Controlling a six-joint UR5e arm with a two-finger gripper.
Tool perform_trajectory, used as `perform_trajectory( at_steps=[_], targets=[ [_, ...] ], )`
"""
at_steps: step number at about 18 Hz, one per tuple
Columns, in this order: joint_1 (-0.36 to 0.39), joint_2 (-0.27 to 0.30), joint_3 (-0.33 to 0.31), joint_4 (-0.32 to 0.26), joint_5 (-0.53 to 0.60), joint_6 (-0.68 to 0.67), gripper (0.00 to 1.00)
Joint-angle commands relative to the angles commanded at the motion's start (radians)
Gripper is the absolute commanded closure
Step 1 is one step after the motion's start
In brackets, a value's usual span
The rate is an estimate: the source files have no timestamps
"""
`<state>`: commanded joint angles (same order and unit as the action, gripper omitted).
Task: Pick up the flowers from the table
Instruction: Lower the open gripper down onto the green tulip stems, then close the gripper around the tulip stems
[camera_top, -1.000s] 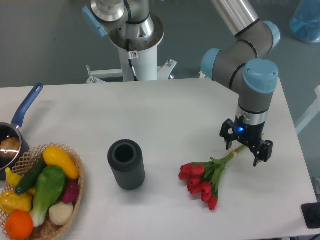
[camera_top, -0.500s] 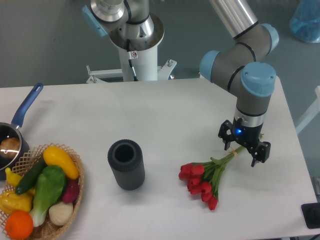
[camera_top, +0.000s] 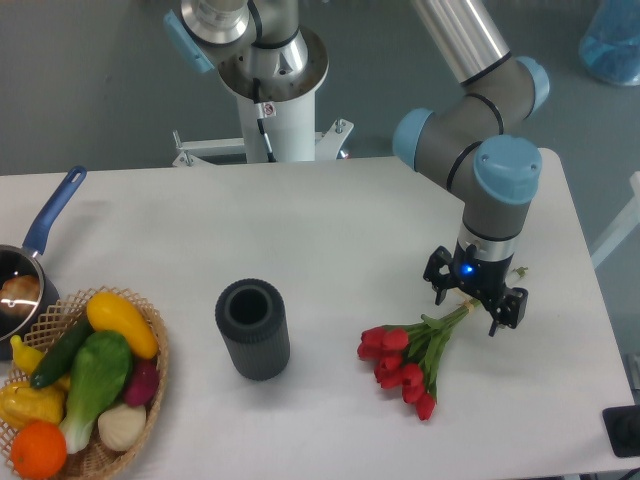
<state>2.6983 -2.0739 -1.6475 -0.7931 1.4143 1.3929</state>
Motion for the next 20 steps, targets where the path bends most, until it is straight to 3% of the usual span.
perform_trajectory(
  at_steps=[7, 14, 18, 19, 20],
  targets=[
    [-0.038, -0.003, -0.015, -0.005, 0.024, -0.002, 0.0],
    [-0.069, -0.058, -0.023, 0.002, 0.034, 0.005, 0.0],
    [-0.069, -0.058, -0.028, 0.0, 0.032, 0.003, 0.85],
    [-0.069, -0.058, -0.025, 0.0, 0.029, 0.0, 1.0],
    [-0.069, -0.057, -0.023, 0.0, 0.025, -0.006, 1.0]
  ],
)
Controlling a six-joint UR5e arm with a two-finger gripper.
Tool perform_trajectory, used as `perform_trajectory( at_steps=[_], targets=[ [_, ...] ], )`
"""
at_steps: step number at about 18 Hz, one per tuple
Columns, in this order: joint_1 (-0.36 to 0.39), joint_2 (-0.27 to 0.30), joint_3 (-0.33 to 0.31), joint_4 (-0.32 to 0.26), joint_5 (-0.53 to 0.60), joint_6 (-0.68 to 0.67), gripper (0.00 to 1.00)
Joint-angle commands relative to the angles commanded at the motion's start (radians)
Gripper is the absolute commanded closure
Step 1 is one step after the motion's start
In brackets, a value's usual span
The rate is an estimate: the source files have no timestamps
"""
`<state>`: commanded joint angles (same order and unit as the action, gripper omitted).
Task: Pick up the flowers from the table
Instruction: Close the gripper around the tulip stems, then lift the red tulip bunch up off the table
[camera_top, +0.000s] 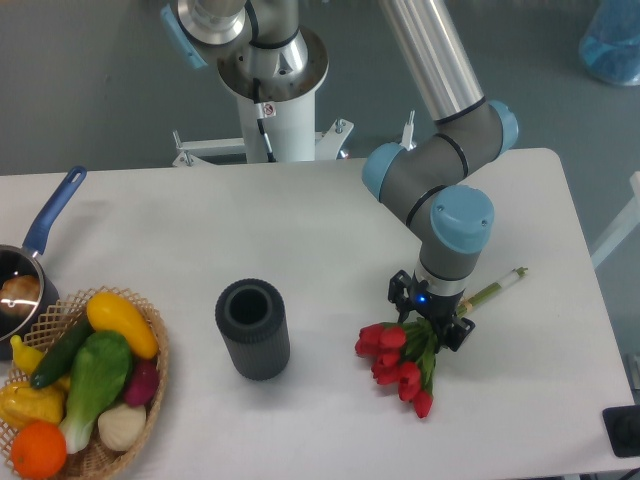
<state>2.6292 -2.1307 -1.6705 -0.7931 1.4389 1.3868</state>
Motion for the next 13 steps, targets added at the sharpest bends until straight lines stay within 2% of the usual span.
perform_trajectory(
  at_steps=[4, 8, 11, 13],
  targets=[
    [0.008, 0.017, 0.014, -0.002, 0.017, -0.018, 1.0],
    [0.012, 0.028, 0.086, -0.011, 0.086, -0.029, 1.0],
    [0.018, 0.049, 0.094, -0.017, 0.09, -0.048, 1.0],
    [0.028, 0.057, 0.123, -0.052, 0.09, -0.078, 1.0]
  ],
)
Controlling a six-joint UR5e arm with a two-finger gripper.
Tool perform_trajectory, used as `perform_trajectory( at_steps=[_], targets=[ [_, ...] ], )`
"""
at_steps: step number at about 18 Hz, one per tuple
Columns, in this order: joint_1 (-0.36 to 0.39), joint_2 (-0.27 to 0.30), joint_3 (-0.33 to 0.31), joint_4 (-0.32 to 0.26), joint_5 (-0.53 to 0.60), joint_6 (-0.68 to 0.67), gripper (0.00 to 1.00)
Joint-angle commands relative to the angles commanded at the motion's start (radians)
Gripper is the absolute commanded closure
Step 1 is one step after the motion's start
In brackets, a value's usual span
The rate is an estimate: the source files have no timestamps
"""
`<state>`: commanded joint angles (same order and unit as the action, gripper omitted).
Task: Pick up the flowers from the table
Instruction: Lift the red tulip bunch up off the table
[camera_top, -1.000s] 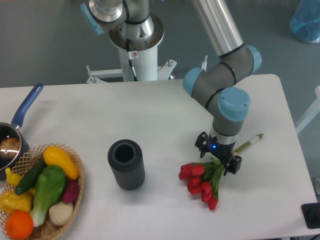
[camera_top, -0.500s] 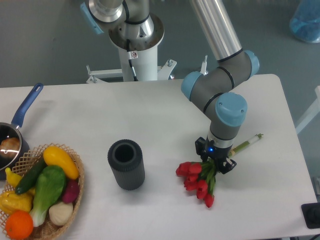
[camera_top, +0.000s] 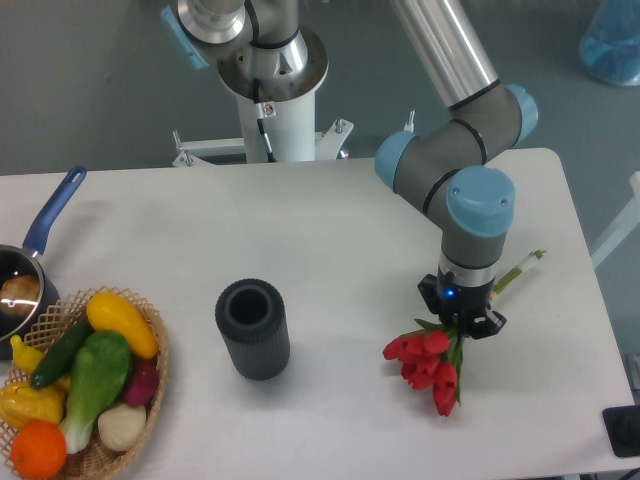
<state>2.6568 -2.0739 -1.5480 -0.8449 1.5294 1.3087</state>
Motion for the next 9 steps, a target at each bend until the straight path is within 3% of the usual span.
perform_trajectory(
  at_steps=[3, 9],
  targets=[
    [0.011, -0.003, 0.097, -0.147, -0.006, -0.063, 1.0],
    [0.003, -0.008, 0.155, -0.169, -0.006, -0.045, 1.0]
  ],
)
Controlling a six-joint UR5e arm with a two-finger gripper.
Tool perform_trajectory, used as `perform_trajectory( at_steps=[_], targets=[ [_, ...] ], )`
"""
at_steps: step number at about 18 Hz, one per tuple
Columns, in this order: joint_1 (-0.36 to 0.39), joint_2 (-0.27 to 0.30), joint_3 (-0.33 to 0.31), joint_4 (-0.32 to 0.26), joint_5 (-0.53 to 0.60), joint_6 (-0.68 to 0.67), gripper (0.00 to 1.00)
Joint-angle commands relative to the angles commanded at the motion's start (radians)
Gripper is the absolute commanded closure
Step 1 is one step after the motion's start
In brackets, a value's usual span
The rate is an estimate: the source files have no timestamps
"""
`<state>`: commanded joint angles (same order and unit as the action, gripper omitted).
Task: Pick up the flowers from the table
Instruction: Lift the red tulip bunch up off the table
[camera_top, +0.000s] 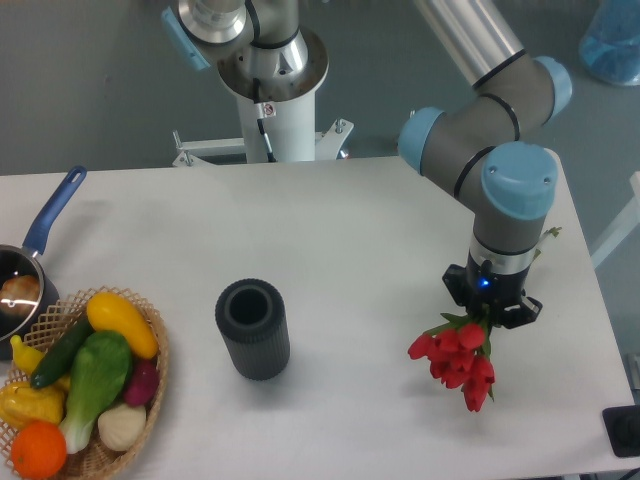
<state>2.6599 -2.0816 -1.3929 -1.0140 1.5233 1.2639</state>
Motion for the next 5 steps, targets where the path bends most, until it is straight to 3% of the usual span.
perform_trajectory(
  at_steps=[5],
  targets=[
    [0.012, 0.064, 0.003, -0.083, 0.008, 0.071, 1.0]
  ],
)
